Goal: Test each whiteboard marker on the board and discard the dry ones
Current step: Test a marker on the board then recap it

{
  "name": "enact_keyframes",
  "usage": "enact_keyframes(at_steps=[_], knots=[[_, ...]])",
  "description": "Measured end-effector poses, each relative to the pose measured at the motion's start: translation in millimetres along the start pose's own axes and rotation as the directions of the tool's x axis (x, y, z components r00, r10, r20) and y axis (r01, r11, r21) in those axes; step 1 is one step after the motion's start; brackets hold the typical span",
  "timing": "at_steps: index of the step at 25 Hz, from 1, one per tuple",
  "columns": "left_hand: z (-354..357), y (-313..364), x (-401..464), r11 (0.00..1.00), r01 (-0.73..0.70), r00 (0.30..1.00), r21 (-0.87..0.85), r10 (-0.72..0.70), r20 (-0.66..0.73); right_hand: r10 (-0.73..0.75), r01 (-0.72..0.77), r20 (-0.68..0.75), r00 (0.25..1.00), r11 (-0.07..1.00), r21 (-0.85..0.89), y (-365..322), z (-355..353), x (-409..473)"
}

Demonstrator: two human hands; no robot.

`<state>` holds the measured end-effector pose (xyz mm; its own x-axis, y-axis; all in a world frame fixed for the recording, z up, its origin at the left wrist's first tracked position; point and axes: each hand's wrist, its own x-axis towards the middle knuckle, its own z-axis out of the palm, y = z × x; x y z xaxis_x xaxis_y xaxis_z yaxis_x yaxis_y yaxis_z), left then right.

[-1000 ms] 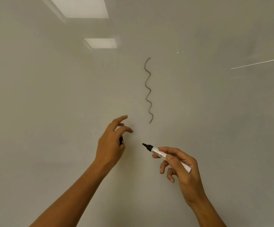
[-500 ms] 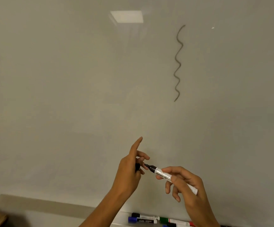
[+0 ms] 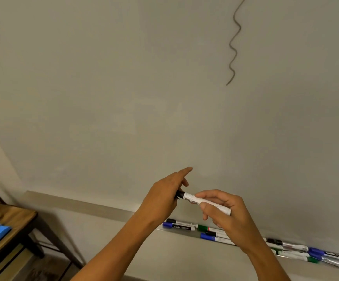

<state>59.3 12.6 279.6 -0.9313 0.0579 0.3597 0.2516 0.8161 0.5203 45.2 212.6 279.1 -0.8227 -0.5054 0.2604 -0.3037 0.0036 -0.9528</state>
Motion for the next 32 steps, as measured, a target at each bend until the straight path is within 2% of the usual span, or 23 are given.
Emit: enact_keyframes(at_steps=[3, 6, 12, 16, 18, 21, 24, 26, 29, 32], knots=[[9.7, 2.1, -4.9, 0.988, 0.006, 0.998, -0.157, 0.004, 0.065, 0.024, -0.023, 0.009, 1.0, 1.0, -0.012, 2.0, -5.9, -3.9], [20.1, 6.3, -12.6, 0.95, 0.038, 0.998, -0.311, -0.023, 0.053, 0.078, -0.078, -0.019, 0.997, 0.997, 0.021, 8.7, -14.7, -7.9], [37.4, 15.3, -27.0, 0.915, 0.018, 0.997, -0.403, -0.045, -0.057, 0.169, -0.159, -0.073, 0.983, 0.98, 0.122, 20.9, -5.8, -18.1], [37.9, 5.9, -39.1, 0.888, 0.085, 0.988, -0.452, -0.133, -0.077, 0.223, -0.214, -0.023, 0.975, 0.958, 0.191, 28.7, 14.8, -15.8], [33.7, -6.6, -43.0, 0.92, 0.082, 0.991, -0.383, -0.115, -0.063, 0.234, -0.227, -0.009, 0.972, 0.951, 0.211, 35.0, 27.7, -12.3], [27.3, -36.1, -46.7, 0.999, 0.03, 1.0, -0.026, -0.03, 0.001, 0.254, -0.24, -0.03, 0.967, 0.942, 0.236, 48.6, 52.5, -0.8], [18.5, -74.9, -52.6, 0.969, -0.037, 0.998, 0.243, 0.047, -0.034, 0.307, -0.273, -0.1, 0.947, 0.926, 0.26, 60.7, 85.1, 26.2], [12.9, -101.4, -52.8, 0.931, -0.101, 0.991, 0.35, 0.124, -0.042, 0.337, -0.299, -0.115, 0.935, 0.918, 0.26, 68.5, 109.4, 47.0], [10.3, -131.7, -50.6, 0.945, -0.184, 0.982, 0.271, 0.187, 0.012, 0.371, -0.339, -0.099, 0.923, 0.908, 0.248, 82.9, 139.6, 67.5], [3.4, -179.0, -52.7, 0.967, -0.149, 0.989, 0.206, 0.143, 0.046, 0.403, -0.383, -0.055, 0.913, 0.897, 0.223, 100.4, 173.9, 90.3]])
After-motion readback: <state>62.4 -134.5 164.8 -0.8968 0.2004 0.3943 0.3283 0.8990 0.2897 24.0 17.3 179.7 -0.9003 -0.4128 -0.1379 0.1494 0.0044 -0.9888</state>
